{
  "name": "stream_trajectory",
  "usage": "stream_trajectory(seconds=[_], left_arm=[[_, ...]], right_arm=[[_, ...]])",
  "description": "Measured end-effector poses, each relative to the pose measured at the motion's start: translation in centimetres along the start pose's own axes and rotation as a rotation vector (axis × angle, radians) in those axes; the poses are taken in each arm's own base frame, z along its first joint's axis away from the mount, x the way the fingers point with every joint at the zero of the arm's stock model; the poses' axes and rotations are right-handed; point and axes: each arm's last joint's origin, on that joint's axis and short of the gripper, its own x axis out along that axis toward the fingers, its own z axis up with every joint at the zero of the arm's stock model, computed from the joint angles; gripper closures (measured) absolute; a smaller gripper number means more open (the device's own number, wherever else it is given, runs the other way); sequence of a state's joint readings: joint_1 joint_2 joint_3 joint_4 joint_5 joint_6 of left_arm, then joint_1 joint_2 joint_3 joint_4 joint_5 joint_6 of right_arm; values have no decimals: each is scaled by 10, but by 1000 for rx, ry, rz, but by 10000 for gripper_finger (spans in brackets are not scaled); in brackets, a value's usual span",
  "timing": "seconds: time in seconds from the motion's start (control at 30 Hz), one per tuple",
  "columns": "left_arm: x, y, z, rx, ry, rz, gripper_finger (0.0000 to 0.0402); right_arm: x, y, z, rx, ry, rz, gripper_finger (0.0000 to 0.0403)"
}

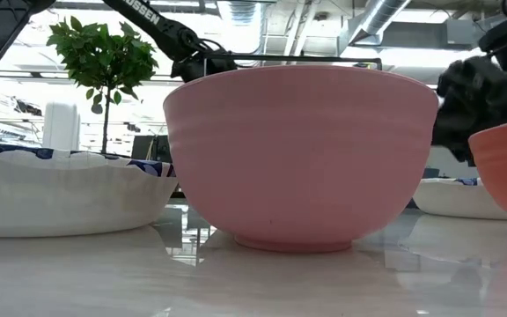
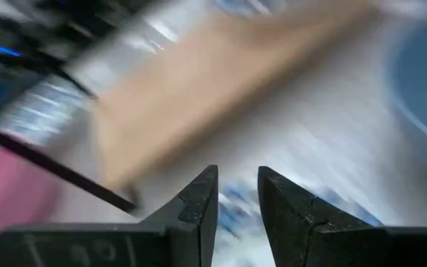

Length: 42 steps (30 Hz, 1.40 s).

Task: Place and stack bowls onto a shelf
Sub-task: Stack the blue patterned bowl on top of the blue patterned bowl on the shelf

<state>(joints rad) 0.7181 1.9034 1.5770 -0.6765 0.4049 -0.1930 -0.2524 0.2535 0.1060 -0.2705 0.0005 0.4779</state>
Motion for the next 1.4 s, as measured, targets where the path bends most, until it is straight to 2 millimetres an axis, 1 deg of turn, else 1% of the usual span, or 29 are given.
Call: stream_trajectory(seconds=[0.1, 0.23, 0.33, 0.4, 0.5, 0.57, 0.63, 0.73, 0.8, 0.9, 1.0, 1.1, 1.2, 1.3, 1.4], left_arm=[[0, -2, -1, 2, 18, -58, 200], [-1, -5, -2, -2, 29, -101, 200], [-8, -10, -2, 13, 22, -109, 200], [-18, -14, -2, 33, 5, -113, 200], [-37, -22, -1, 64, -34, -119, 200], [-52, -28, -2, 82, -69, -122, 200], [-67, -36, -2, 103, -108, -124, 200], [-88, -45, -4, 145, -164, -101, 200], [-100, -52, -6, 176, -199, -78, 200], [-115, -61, -9, 204, -246, -53, 200], [-125, -67, -12, 228, -272, -52, 200], [-131, -72, -14, 254, -287, -51, 200], [-131, -74, -15, 270, -288, -51, 200], [-131, -74, -16, 270, -279, -51, 200], [-130, -74, -17, 276, -270, -50, 200]], right_arm=[[-8, 0, 7, 33, 55, -143, 286], [-10, 5, 19, 47, 39, -187, 287], [-11, 11, 34, 90, -17, -238, 287], [-11, 13, 40, 109, -10, -280, 287], [-14, 21, 57, 130, 12, -317, 287], [-17, 24, 65, 178, 67, -384, 287], [-20, 24, 71, 253, 146, -488, 287], [-21, 22, 72, 343, 294, -653, 287], [-19, 20, 69, 385, 376, -750, 287], [-10, 17, 64, 433, 446, -836, 287], [1, 16, 59, 437, 541, -830, 287], [12, 16, 58, 355, 609, -780, 285], [21, 16, 59, 274, 623, -735, 277], [28, 16, 60, 209, 633, -700, 261], [31, 14, 58, 170, 671, -699, 233]])
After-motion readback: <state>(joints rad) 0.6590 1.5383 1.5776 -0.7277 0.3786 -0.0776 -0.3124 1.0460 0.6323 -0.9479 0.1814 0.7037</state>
